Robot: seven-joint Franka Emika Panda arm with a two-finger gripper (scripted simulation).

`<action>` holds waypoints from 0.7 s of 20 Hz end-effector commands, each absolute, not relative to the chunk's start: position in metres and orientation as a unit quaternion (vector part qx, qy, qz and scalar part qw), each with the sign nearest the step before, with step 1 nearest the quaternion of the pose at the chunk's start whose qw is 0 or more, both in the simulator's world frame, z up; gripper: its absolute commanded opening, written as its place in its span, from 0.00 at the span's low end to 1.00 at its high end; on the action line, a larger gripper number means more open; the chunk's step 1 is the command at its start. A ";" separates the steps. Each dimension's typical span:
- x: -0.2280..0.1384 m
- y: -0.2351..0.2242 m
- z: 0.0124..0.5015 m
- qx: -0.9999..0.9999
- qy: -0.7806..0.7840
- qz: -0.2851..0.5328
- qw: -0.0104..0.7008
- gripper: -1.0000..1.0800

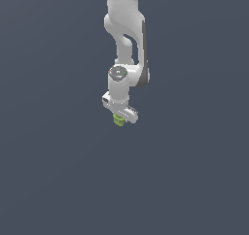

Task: Pick up the object and move it to a goal position.

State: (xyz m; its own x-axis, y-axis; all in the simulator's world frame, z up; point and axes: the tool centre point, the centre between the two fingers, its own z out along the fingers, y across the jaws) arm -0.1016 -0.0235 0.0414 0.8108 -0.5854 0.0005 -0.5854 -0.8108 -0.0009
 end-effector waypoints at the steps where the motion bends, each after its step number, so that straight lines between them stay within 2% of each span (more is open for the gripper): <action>1: -0.102 -0.024 0.041 -0.951 0.308 0.000 0.000 0.00; 7: -0.097 -0.027 0.044 -0.951 0.308 0.000 0.000 0.00; 14: -0.074 -0.043 0.056 -0.951 0.308 0.000 0.000 0.00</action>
